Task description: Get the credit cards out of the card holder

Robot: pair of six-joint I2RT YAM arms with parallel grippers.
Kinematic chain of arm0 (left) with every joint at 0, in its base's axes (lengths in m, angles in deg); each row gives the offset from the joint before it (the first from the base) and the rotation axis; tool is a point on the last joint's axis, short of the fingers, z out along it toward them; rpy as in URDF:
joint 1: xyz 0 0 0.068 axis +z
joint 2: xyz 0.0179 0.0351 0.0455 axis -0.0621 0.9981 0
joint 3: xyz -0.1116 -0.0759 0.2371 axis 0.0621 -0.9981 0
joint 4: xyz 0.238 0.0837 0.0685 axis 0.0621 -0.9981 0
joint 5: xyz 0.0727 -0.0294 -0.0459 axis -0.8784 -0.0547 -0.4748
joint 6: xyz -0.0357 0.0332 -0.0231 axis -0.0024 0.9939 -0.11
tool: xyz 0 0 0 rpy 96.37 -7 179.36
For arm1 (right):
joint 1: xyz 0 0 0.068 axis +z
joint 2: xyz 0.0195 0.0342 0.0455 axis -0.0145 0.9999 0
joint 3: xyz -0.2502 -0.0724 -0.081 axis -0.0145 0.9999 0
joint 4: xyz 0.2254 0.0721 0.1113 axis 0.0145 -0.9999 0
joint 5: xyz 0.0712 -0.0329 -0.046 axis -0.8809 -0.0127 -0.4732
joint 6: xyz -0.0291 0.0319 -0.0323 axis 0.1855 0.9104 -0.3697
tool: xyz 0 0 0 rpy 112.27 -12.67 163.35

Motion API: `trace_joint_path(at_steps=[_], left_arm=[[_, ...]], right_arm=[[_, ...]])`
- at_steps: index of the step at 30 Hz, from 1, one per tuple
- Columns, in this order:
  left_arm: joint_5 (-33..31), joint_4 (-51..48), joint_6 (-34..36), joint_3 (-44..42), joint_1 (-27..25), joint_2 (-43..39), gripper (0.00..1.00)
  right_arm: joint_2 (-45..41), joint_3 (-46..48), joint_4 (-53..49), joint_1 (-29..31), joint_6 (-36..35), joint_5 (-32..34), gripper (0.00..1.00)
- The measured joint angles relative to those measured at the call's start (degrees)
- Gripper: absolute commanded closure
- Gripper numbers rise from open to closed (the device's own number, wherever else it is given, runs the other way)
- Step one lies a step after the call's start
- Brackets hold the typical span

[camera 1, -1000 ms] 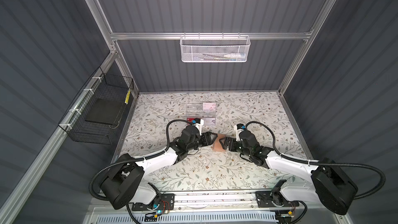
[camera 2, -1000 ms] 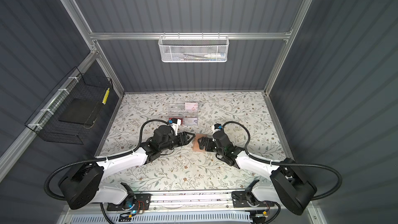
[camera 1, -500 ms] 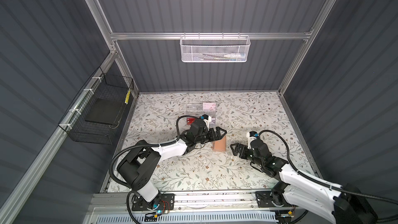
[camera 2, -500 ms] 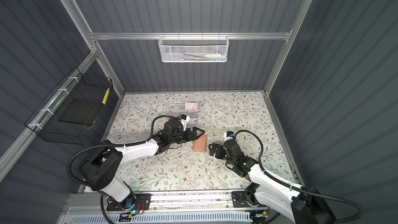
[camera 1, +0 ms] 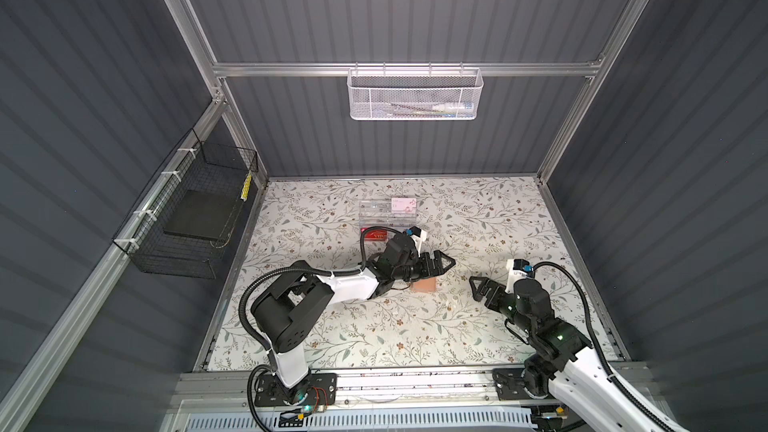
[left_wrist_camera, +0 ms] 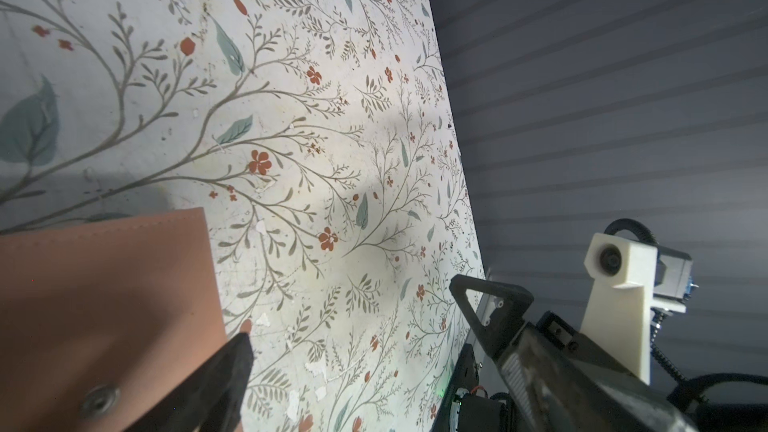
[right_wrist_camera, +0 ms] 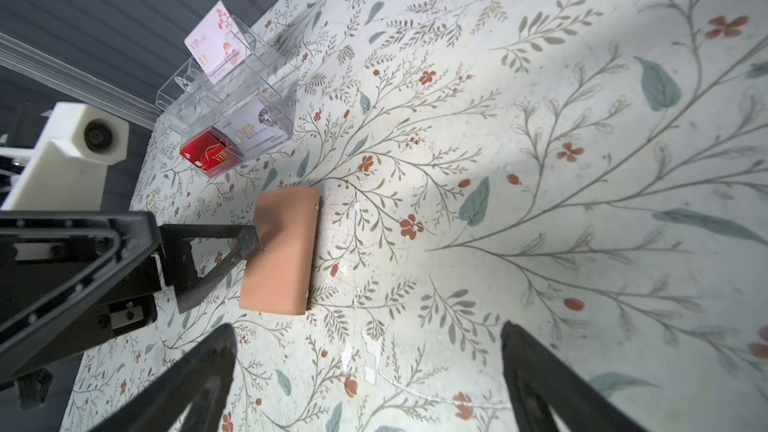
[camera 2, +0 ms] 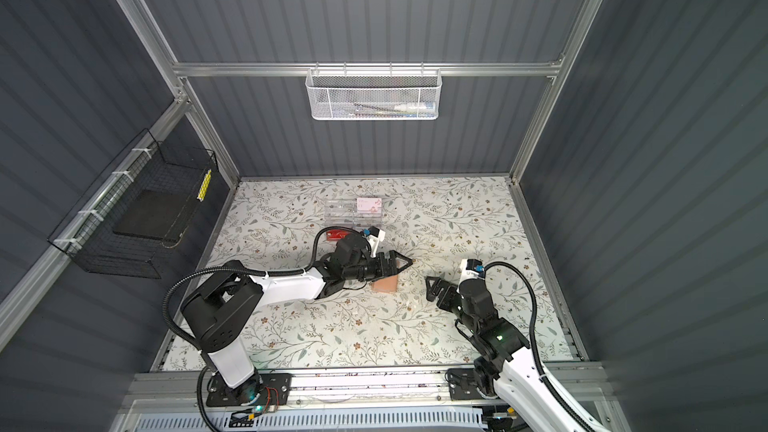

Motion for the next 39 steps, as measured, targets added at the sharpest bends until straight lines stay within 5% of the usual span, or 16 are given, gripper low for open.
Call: trace_joint_path(at_steps=[24, 39], left_arm=[[-3.1, 2.7, 0.1, -8.5, 6.2, -3.0, 0.00], [-7.1, 2.5, 0.5, -11.7, 8.7, -8.7, 0.00]], right_arm=[[10.2, 0.4, 7.3, 0.2, -0.8, -7.3, 0.01], [23.7, -2.4, 15.9, 8.8, -2.5, -7.2, 0.01]])
